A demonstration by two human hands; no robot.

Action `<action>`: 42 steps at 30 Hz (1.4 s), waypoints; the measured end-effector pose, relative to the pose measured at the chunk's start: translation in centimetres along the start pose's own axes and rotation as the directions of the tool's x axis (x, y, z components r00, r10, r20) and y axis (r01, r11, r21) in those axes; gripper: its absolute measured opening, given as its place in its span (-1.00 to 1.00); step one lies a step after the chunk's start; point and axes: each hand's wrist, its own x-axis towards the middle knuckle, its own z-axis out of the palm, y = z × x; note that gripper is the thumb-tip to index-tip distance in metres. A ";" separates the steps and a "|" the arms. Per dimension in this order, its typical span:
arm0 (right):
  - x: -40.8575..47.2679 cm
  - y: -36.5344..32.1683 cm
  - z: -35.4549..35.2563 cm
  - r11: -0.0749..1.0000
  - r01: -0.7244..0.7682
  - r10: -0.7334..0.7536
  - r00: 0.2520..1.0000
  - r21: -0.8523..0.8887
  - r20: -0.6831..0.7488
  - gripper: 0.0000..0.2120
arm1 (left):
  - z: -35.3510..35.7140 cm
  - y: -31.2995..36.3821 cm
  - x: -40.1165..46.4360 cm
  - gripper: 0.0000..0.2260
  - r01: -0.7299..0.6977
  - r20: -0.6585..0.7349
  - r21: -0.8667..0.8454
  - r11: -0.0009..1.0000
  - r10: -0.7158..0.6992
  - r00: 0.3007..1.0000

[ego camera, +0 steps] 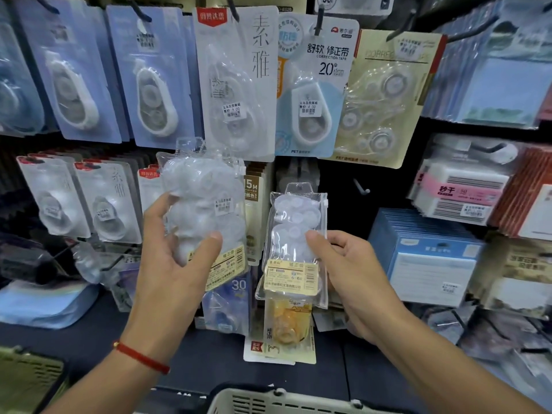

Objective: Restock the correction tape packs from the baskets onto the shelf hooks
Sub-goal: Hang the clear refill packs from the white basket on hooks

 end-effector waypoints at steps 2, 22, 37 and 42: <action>0.4 0.7 -0.6 0.977 -0.026 0.017 0.999 -0.210 -0.043 -0.64 | 0.0 -0.1 0.0 -0.44 0.006 0.001 -0.001 1.000 -0.006 1.000; -2.5 -0.2 0.0 0.993 0.106 -0.108 0.994 -0.048 -0.025 -0.80 | 1.5 -0.8 -0.4 -0.49 0.293 0.263 -0.319 0.901 -0.213 0.941; -1.7 -0.2 -1.0 0.975 0.049 -0.070 0.993 0.217 0.093 -0.77 | 0.3 -1.0 0.3 -0.53 0.069 0.099 -0.275 0.959 -0.043 0.994; -1.0 1.1 -1.4 0.908 0.115 -0.163 0.983 -0.404 -0.089 -0.65 | 0.4 -0.8 0.1 -0.52 0.154 0.155 -0.285 0.946 -0.113 0.981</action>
